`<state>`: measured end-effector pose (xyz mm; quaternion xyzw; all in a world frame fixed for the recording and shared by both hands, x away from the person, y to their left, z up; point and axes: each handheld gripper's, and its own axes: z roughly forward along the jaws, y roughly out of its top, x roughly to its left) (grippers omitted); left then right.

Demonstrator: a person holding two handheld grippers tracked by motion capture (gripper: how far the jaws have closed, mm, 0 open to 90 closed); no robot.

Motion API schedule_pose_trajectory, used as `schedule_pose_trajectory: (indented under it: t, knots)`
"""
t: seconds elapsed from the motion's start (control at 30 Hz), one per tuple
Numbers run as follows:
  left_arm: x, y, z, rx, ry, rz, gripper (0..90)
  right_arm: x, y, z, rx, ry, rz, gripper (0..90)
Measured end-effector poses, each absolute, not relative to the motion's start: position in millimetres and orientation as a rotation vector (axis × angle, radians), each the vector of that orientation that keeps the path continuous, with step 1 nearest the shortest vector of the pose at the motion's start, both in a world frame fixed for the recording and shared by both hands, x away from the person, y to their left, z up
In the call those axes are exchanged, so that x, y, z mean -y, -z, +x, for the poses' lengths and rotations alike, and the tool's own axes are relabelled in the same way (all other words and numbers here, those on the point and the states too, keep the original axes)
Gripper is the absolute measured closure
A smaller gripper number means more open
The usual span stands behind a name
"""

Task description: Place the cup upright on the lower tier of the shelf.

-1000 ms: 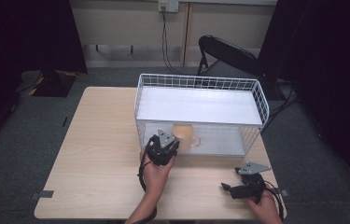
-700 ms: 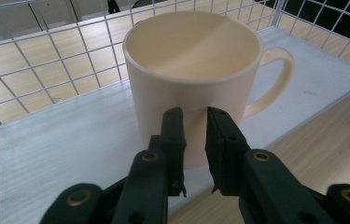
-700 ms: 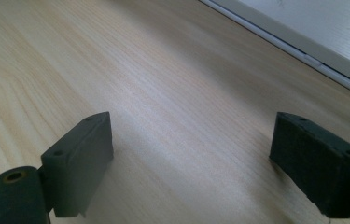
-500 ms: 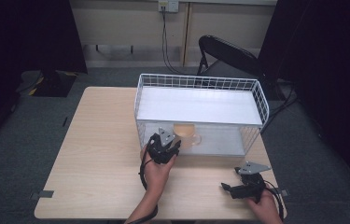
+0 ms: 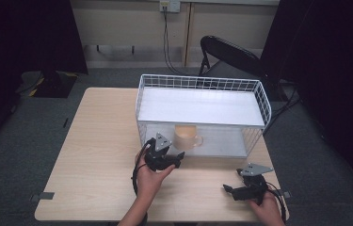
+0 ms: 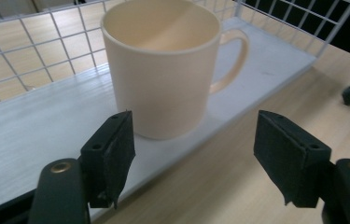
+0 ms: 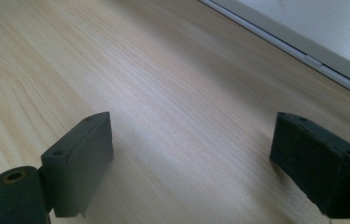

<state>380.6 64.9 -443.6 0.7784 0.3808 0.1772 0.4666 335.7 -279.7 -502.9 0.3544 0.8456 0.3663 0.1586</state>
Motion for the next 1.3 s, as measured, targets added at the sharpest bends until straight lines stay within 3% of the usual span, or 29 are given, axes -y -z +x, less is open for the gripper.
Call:
schedule_pose_trajectory:
  t: [0.67,1.3]
  knots:
    - [-110,466,363,-0.954,-0.327,1.952,18.3,280,503,336,-2.418,-1.048,1.014,12.4]
    - [-130,491,347,-0.829,-0.363,2.084,16.2,280,503,336,-2.418,-1.048,1.013,12.4]
